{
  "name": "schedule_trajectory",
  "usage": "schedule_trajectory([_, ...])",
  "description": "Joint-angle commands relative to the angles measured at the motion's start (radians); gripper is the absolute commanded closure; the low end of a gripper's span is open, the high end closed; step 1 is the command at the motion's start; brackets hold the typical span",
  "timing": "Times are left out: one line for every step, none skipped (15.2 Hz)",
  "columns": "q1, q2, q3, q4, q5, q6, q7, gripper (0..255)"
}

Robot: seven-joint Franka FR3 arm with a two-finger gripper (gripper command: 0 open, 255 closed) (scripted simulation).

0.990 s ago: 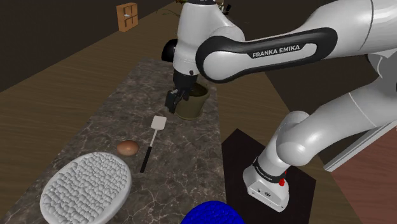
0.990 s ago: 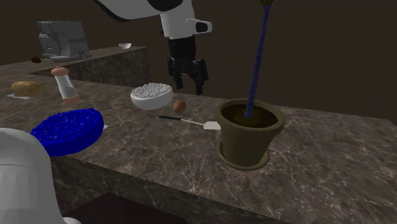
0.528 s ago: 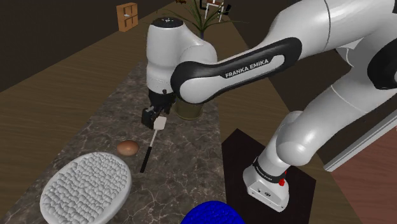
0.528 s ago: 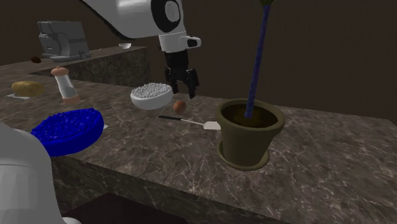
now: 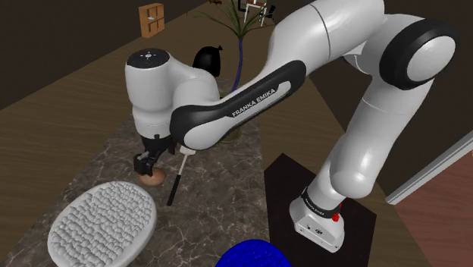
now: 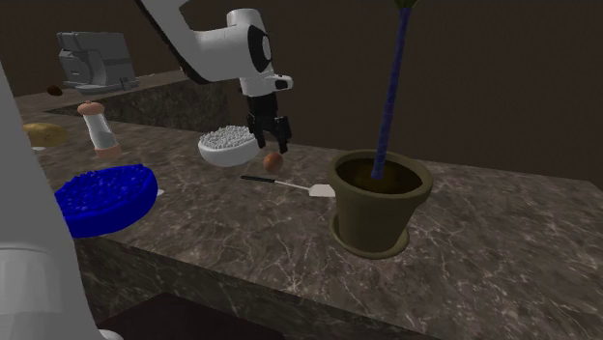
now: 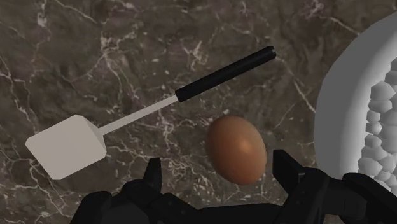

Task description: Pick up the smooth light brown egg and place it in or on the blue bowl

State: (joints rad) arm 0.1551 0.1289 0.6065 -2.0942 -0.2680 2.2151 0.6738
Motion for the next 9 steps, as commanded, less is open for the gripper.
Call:
schedule_trajectory([0.037,0.097,0.002,0.069,-0.076,-0.006,0.073,0])
schedule_trajectory([0.043,0.102,-0.001,0.074,-0.079,-0.006,0.075,0])
schedule_trajectory([0.045,0.110,-0.005,0.070,-0.087,0.004,0.080,0])
schedule_trajectory([0.046,0.118,-0.008,0.066,-0.095,0.014,0.086,0])
schedule_trajectory([0.047,0.127,-0.012,0.062,-0.103,0.024,0.091,0])
schedule_trajectory([0.049,0.136,-0.015,0.059,-0.112,0.034,0.096,0])
schedule_trajectory([0.051,0.145,-0.019,0.056,-0.120,0.044,0.102,0])
schedule_trajectory([0.053,0.154,-0.023,0.053,-0.129,0.054,0.107,0])
schedule_trajectory([0.056,0.168,-0.029,0.049,-0.142,0.069,0.116,0])
